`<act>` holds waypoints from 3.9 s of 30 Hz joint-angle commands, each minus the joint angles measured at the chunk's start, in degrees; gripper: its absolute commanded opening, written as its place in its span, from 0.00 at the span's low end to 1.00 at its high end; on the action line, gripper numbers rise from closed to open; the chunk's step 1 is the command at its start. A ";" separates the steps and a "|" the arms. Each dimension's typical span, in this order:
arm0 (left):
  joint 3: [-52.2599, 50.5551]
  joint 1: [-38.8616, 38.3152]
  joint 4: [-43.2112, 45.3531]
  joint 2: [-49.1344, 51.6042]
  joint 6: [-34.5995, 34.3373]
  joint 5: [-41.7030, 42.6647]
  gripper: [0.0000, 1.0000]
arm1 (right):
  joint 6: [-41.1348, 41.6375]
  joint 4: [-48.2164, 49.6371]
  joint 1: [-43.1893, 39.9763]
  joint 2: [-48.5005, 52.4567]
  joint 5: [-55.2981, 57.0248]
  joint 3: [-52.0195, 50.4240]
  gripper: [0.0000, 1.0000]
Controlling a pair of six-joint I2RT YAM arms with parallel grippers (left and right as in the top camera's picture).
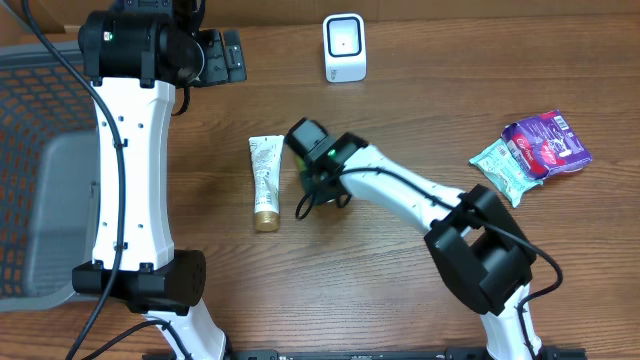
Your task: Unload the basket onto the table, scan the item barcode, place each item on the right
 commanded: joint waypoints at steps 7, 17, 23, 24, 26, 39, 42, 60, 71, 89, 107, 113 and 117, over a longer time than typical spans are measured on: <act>0.22 -0.37 0.22 0.28 0.13 -0.13 1.00 | -0.26 -13.40 -5.29 -2.34 35.34 0.63 0.04; 0.22 -0.37 0.22 0.28 0.13 -0.13 0.99 | -0.37 -15.91 -3.45 -2.29 29.55 -0.42 0.04; 0.22 -0.37 0.22 0.28 0.13 -0.13 1.00 | -4.09 -16.13 -0.81 -2.29 24.13 -0.92 0.36; 0.22 -0.37 0.22 0.28 0.13 -0.13 1.00 | -4.98 -16.04 -0.22 -2.29 22.53 -0.92 0.39; 0.22 -0.37 0.22 0.28 0.13 -0.11 1.00 | -5.11 -15.85 1.03 -2.29 20.90 -0.92 0.43; 0.22 -0.39 0.22 0.28 0.13 -0.11 1.00 | 6.23 -12.04 3.08 -2.82 17.42 1.01 0.62; 0.22 -0.37 0.22 0.28 0.13 -0.11 1.00 | 11.65 -12.37 -0.96 -5.27 14.16 1.86 0.58; 0.22 -0.37 0.22 0.28 0.13 -0.13 1.00 | 2.27 1.33 -32.00 -10.49 -33.68 -8.24 0.61; 0.22 -0.37 0.22 0.28 0.13 -0.11 1.00 | 5.86 15.78 -33.79 -9.03 -38.69 -21.03 0.66; 0.22 -0.39 0.20 0.28 0.13 -0.13 1.00 | 4.94 18.97 -33.77 -6.23 -40.04 -20.63 0.19; 0.22 -0.39 0.22 0.28 0.13 -0.13 0.99 | 3.98 -9.99 -9.42 -11.30 29.97 -5.49 0.27; 0.22 -0.39 0.22 0.28 0.13 -0.13 1.00 | 3.93 -10.91 -4.33 -5.53 29.99 -5.49 0.41; 0.22 -0.39 0.22 0.28 0.13 -0.11 1.00 | 8.11 -12.13 -2.97 -6.82 29.57 -4.02 0.52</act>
